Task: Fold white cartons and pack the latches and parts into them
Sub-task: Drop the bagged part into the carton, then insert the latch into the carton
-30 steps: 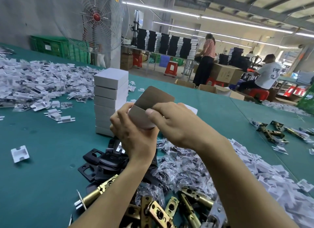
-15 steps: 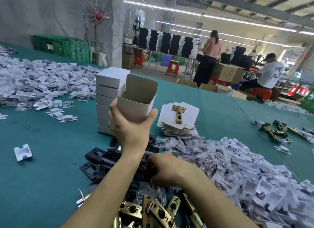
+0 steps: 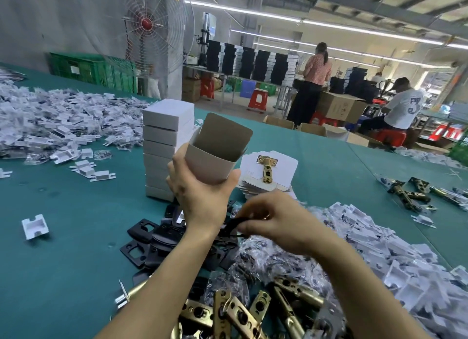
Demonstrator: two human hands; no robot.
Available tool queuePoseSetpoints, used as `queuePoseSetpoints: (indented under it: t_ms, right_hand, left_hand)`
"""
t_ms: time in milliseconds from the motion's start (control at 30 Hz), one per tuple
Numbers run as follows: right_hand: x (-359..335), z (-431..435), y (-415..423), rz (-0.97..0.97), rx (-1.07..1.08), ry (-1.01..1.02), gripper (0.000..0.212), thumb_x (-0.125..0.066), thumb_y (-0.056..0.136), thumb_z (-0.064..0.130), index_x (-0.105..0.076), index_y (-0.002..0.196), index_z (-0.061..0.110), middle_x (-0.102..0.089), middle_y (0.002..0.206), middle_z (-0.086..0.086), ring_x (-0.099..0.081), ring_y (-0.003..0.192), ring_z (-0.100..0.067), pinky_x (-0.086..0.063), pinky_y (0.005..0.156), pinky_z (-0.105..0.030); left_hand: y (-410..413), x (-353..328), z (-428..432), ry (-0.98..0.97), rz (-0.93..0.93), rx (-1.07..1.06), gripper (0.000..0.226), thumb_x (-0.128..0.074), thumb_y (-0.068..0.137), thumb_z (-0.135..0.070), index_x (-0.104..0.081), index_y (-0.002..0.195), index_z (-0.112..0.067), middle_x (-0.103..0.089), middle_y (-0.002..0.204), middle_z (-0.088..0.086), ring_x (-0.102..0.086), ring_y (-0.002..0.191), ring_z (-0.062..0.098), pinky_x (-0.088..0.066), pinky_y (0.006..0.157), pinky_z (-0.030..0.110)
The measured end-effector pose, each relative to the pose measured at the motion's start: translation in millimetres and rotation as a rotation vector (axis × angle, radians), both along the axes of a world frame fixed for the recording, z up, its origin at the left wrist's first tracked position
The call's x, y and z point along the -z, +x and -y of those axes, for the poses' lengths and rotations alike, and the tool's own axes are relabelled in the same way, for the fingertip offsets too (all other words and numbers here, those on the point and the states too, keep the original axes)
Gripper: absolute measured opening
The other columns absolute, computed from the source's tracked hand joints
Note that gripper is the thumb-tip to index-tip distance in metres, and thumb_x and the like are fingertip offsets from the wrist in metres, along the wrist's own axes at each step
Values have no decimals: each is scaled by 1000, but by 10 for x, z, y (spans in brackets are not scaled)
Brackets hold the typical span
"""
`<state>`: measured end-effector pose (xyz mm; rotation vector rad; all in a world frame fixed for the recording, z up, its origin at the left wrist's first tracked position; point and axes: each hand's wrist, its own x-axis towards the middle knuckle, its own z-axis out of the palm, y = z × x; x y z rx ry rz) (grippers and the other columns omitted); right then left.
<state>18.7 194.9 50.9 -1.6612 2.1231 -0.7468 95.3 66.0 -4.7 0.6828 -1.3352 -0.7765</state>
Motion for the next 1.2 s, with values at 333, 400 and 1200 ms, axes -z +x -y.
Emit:
queuePoseSetpoints:
  t_ms: [333,400,1200]
  right_hand:
    - [-675,-167,154,-205,99,-700,25,-68,90,7,-76,105,26,-70,94,-1,-66,84,-12,-56,72,-34]
    - [-613,-52,254,-429,152,-614,23,-68,90,10,-78,104,26,-71,90,-4,-62,86,-24,-51,70,-44]
    - [-544,184,185,-417,303,-256,26,-55,93,19,-74,106,30,-72,104,-4,-61,99,-31,-54,83,-44]
  left_hand:
    - [-31,27,-91,-105,98,-66,86,-95,57,-22,-41,123,-32,-49,118,-1,-35,104,10,-29,80,-3]
    - [-36,7,-128,-99,72,-51,80,-90,60,-28,-41,123,-34,-45,117,-8,-36,104,9,-34,80,4]
    - [-63,77,-160,-75,248,72,78,-86,59,-37,-46,125,-32,-55,113,-3,-47,103,23,-31,72,13]
